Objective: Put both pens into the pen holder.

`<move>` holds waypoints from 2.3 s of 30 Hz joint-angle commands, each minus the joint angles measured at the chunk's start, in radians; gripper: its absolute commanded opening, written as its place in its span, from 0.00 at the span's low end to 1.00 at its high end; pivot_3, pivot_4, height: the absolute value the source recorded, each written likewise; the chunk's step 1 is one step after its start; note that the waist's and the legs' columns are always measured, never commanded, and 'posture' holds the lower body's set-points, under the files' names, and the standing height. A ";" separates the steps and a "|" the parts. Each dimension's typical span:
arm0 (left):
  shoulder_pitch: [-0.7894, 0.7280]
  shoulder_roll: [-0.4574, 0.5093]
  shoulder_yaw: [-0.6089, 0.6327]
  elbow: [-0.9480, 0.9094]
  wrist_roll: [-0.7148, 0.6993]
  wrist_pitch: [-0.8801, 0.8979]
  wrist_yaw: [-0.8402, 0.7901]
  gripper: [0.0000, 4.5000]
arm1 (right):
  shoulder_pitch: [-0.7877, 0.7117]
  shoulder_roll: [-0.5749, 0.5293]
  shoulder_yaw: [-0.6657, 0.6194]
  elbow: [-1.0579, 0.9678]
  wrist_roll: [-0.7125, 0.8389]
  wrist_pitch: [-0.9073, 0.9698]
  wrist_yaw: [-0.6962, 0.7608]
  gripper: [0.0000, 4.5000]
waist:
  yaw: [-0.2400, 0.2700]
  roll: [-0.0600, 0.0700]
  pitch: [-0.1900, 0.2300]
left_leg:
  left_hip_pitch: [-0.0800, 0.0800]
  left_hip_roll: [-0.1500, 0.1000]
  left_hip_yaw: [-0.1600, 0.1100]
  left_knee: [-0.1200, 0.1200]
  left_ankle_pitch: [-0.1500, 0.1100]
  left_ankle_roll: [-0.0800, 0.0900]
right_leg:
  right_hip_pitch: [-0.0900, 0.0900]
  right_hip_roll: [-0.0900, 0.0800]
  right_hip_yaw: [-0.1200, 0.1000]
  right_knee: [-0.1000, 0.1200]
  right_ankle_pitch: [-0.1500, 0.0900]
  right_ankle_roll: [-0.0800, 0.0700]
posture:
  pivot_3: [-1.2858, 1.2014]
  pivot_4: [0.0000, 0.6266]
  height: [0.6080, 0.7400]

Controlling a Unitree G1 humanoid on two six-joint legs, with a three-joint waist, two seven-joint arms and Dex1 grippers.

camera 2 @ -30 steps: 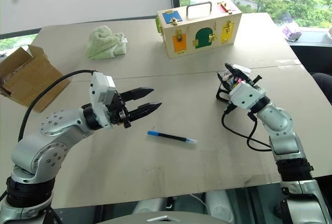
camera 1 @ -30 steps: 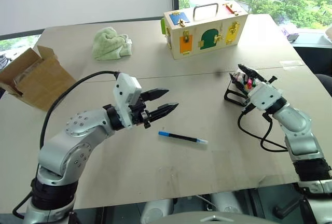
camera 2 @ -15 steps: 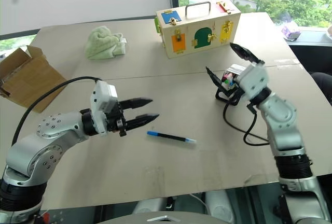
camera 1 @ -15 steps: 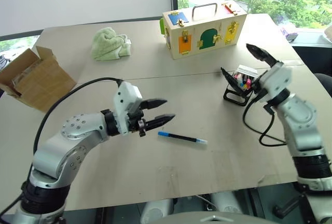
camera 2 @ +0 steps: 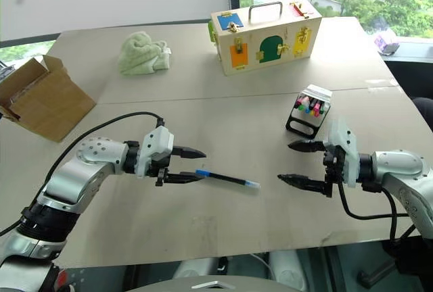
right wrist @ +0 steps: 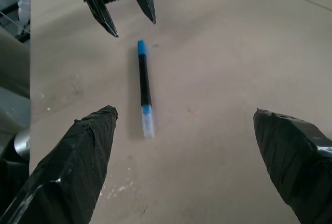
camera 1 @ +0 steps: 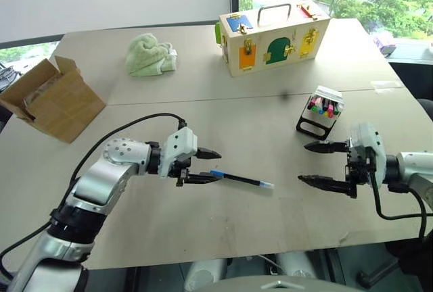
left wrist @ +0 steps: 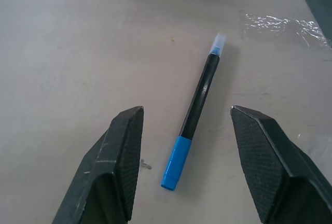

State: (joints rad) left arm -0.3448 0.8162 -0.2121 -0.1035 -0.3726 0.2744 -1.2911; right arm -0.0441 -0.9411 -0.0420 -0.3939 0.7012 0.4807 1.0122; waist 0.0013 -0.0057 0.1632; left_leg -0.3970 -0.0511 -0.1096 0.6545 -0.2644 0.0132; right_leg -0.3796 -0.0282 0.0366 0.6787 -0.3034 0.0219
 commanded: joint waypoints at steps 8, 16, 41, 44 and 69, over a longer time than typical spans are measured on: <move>-0.101 -0.075 -0.141 0.209 0.234 -0.216 -0.058 0.61 | 0.061 0.035 -0.096 -0.096 -0.021 -0.005 -0.033 0.99 | -0.014 0.000 0.000 | 0.000 0.000 0.000 0.002 0.001 -0.001 | 0.000 0.001 0.000 0.002 0.000 0.000 | 0.52 0.24 1.00; -0.131 -0.111 -0.174 0.307 0.296 -0.259 -0.072 0.45 | 0.037 0.035 -0.111 -0.102 -0.006 0.025 -0.039 1.00 | -0.011 0.000 -0.001 | 0.001 0.000 -0.003 0.012 -0.001 0.002 | 0.004 0.001 -0.003 0.006 0.000 0.001 | 0.52 0.24 1.00; 0.089 -0.331 0.138 -0.265 -0.274 0.332 0.320 0.02 | -0.327 0.463 -0.080 0.065 0.327 0.358 -0.345 1.00 | -0.021 -0.002 0.002 | 0.001 0.000 -0.003 0.014 -0.001 0.002 | 0.000 0.001 -0.001 0.016 0.000 0.001 | 0.52 0.24 1.00; 0.082 -0.359 0.144 -0.259 -0.276 0.328 0.354 0.00 | -0.363 0.502 -0.114 0.082 0.398 0.390 -0.382 0.84 | -0.010 -0.002 0.002 | 0.000 -0.001 -0.004 0.014 -0.001 0.002 | 0.000 0.001 -0.002 0.016 0.000 0.001 | 0.52 0.24 1.00; 0.024 -0.286 0.164 -0.352 -0.213 0.338 0.431 0.57 | -0.429 0.307 -0.159 -0.053 0.088 0.152 -0.431 0.03 | -0.015 -0.001 0.003 | -0.001 -0.002 -0.002 0.014 -0.001 0.002 | -0.001 0.000 0.000 0.015 0.000 0.001 | 0.52 0.24 1.00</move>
State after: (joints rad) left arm -0.3170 0.5022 -0.0782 -0.3586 -0.5731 0.5855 -0.8777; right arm -0.4724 -0.5700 -0.1686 -0.3619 0.9260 0.7505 0.5534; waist -0.0137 -0.0070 0.1664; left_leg -0.3986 -0.0530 -0.1119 0.6684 -0.2654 0.0150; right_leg -0.3809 -0.0281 0.0360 0.6932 -0.3033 0.0227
